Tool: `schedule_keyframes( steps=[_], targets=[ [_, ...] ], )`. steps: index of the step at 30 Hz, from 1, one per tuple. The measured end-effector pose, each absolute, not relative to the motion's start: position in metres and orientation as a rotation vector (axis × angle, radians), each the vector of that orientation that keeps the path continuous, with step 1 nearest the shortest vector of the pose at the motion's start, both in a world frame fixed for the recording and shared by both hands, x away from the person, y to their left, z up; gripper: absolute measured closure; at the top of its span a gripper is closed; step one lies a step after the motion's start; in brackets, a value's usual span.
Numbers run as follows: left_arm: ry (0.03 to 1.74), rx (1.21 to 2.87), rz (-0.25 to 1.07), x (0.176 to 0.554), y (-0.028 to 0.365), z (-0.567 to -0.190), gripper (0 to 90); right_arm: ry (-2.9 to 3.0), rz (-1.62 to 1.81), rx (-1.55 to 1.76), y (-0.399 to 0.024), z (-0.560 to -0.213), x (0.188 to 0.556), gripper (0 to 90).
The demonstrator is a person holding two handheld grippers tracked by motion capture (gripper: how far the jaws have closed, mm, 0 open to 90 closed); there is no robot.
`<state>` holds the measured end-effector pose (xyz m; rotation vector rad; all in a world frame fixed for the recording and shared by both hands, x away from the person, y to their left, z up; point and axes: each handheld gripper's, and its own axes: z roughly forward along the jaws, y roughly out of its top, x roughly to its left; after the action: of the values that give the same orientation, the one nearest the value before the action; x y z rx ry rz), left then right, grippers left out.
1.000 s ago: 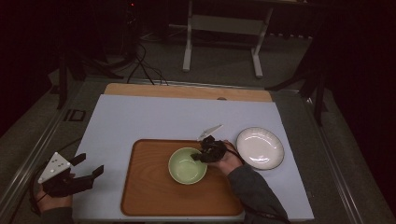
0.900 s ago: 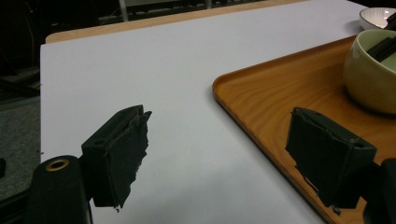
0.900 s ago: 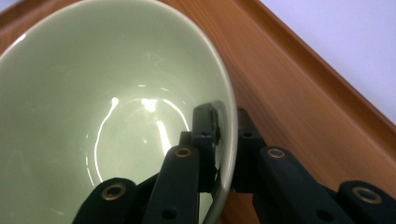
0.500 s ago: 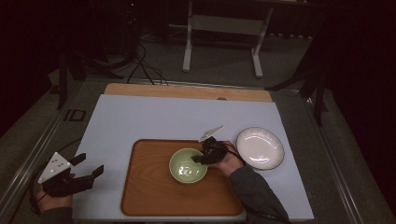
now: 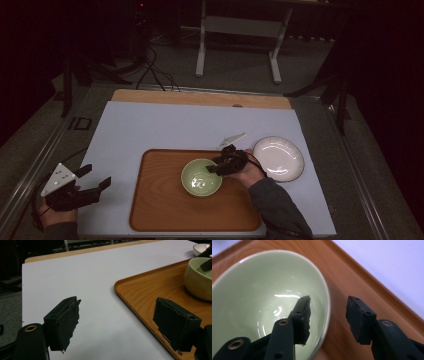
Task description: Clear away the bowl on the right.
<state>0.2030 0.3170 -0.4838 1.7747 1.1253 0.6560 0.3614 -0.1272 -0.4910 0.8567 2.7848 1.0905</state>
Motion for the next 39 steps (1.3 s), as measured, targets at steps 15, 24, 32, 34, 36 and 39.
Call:
schedule_keyframes(
  steps=[15,24,32,34,36,39],
  targets=[
    [1.133,1.771,0.663,0.203,0.317,-0.484,20.2,2.686,1.208,0.894,-0.152,-0.47,0.363,50.4],
    [1.136,1.767,0.666,0.203,0.318,-0.484,20.2,2.626,1.207,0.933,-0.176,-0.46,0.366,49.1],
    [1.138,1.764,0.669,0.202,0.318,-0.484,20.2,2.568,1.226,0.998,-0.203,-0.459,0.365,48.7],
    [1.138,1.765,0.67,0.202,0.318,-0.484,20.2,2.55,1.225,0.997,-0.208,-0.459,0.365,48.7],
    [1.139,1.763,0.67,0.202,0.318,-0.484,20.2,2.53,1.219,1.004,-0.213,-0.459,0.363,48.7],
    [1.139,1.764,0.67,0.202,0.318,-0.484,20.2,2.511,1.206,1.027,-0.221,-0.46,0.361,48.5]
  ],
)
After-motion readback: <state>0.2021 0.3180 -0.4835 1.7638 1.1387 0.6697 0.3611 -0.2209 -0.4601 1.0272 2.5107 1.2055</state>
